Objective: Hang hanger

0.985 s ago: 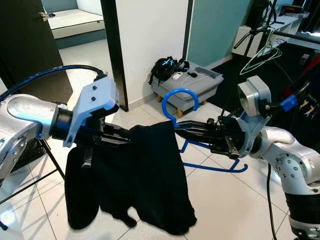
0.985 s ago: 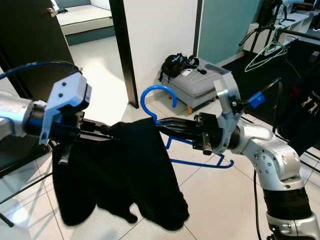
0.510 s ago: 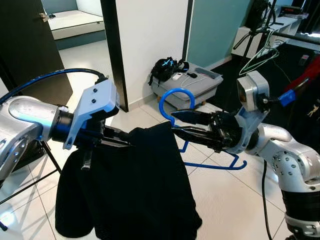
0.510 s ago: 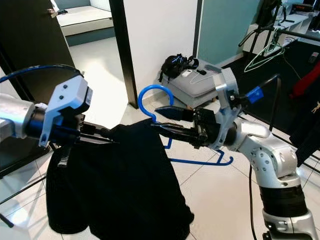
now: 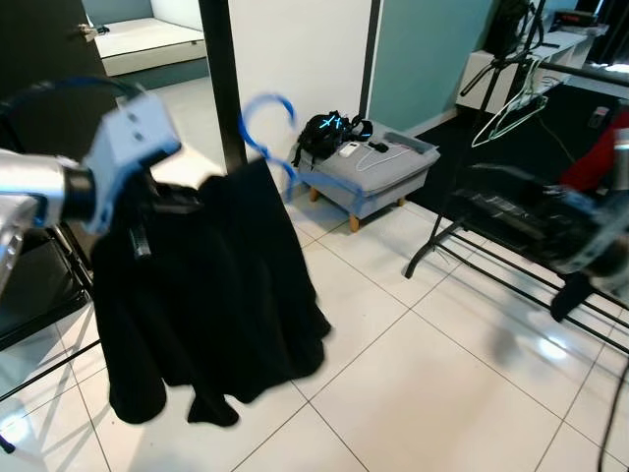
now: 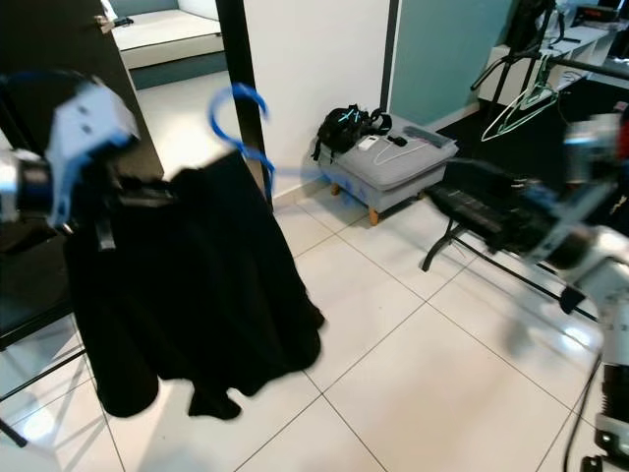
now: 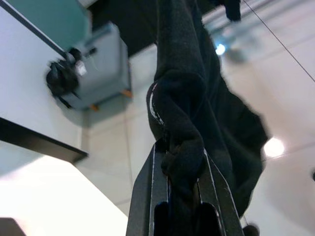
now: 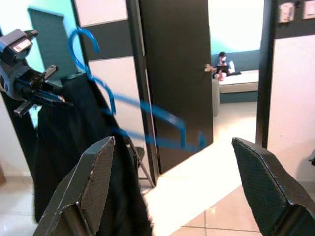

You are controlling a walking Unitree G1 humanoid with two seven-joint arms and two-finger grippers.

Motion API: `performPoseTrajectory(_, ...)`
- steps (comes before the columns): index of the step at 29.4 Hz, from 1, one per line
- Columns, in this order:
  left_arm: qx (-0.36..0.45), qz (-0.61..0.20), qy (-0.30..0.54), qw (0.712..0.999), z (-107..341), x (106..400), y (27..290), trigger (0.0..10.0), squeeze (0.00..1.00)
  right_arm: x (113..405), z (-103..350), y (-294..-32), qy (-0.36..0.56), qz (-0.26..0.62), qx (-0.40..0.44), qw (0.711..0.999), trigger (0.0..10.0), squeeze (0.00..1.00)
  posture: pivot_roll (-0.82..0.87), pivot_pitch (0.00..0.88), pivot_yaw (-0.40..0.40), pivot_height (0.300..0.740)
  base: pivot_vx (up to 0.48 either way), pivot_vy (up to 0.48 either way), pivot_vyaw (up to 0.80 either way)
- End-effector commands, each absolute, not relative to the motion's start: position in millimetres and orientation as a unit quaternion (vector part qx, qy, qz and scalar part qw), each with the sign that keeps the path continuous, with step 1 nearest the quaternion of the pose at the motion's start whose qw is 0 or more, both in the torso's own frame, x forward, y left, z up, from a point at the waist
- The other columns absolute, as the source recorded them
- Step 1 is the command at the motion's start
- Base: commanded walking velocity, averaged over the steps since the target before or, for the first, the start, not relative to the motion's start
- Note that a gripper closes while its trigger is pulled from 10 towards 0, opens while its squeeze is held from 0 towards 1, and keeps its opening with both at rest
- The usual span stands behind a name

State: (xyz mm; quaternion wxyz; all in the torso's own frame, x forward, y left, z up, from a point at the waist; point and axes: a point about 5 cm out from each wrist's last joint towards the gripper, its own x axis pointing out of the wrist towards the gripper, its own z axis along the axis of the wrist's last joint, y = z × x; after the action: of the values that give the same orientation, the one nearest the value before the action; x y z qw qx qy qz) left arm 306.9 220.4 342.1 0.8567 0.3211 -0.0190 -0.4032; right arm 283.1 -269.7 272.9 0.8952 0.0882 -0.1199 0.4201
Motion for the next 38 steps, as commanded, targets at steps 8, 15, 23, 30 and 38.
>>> performPoseTrajectory(8, 0.289, -0.41, -0.144, 0.853, 399.6, 303.2, 211.1, 0.0, 0.0, 282.2, 208.2, -223.7, -0.034, 0.461, 0.159, 0.872, 10.0, 0.56, 0.05, 0.0, 0.028, 0.735, 0.0, 0.0, 0.0)
performPoseTrajectory(15, 0.274, -0.416, -0.184, 0.847, 417.7, 301.6, 206.2, 0.0, 0.0, 296.2, 197.0, -195.8, -0.012, 0.441, 0.177, 0.88, 10.0, 0.0, 0.06, 0.0, 0.032, 0.735, 0.0, 0.0, 0.0)
performPoseTrajectory(23, 0.228, -0.412, -0.275, 0.838, 453.4, 292.7, 198.7, 0.0, 0.0, 302.1, 198.1, -178.9, -0.008, 0.43, 0.21, 0.878, 10.0, 0.0, 0.05, 0.0, 0.032, 0.735, 0.0, 0.0, 0.0)
performPoseTrajectory(30, 0.212, -0.407, -0.302, 0.836, 464.3, 290.1, 198.9, 0.0, 0.0, 297.4, 197.1, -178.4, -0.002, 0.438, 0.213, 0.873, 10.0, 0.0, 0.04, 0.0, 0.033, 0.735, 0.0, 0.0, 0.0)
performPoseTrajectory(38, 0.199, -0.42, -0.326, 0.823, 476.0, 285.1, 192.3, 0.0, 0.0, 295.7, 201.8, -168.9, -0.028, 0.449, 0.224, 0.865, 0.0, 0.0, 0.05, 0.0, 0.033, 0.735, 0.0, 0.0, 0.0)
